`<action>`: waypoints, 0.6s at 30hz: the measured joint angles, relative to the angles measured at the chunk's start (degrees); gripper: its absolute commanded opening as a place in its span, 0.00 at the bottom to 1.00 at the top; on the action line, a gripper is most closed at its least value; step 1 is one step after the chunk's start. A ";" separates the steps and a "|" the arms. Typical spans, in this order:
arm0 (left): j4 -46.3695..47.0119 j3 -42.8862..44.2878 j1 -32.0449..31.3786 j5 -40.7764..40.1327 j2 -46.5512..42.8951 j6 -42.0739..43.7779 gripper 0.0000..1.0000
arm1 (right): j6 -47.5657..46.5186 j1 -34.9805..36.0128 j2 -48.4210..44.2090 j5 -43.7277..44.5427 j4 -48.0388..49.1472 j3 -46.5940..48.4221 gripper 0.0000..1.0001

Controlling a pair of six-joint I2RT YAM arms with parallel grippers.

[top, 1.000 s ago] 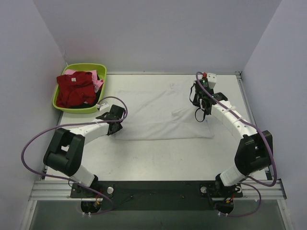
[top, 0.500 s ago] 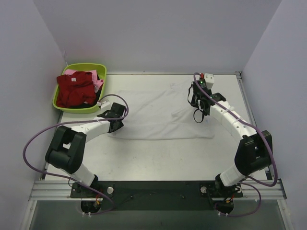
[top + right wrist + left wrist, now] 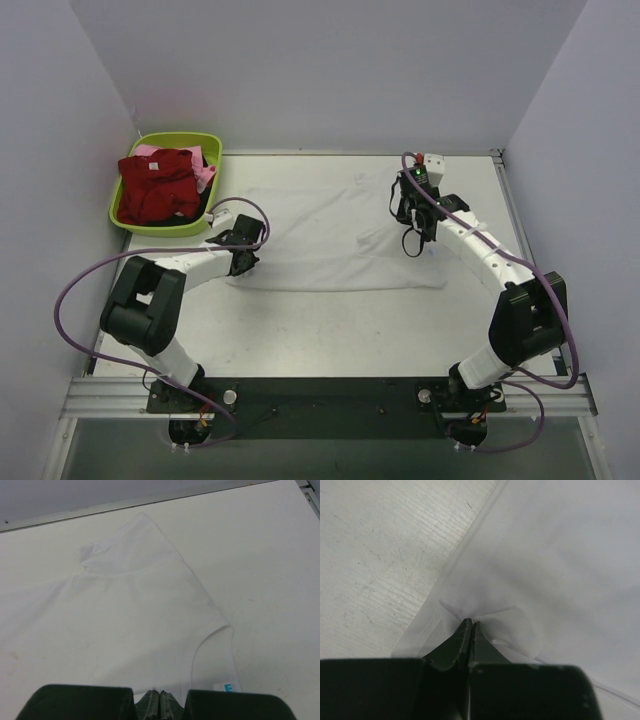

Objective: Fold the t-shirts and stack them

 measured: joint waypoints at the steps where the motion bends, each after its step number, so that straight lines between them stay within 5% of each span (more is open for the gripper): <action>1: 0.04 0.00 0.00 0.00 0.00 -0.02 0.00 | 0.00 0.15 0.00 0.00 0.02 0.00 0.00; 9: -0.94 0.00 -0.07 0.00 -2.14 0.09 0.00 | -0.15 1.31 0.00 0.09 0.02 -0.02 0.00; 18: -3.98 -0.85 -1.33 -0.66 -18.91 0.28 0.00 | -0.17 4.92 -1.27 2.10 -0.59 -2.21 0.00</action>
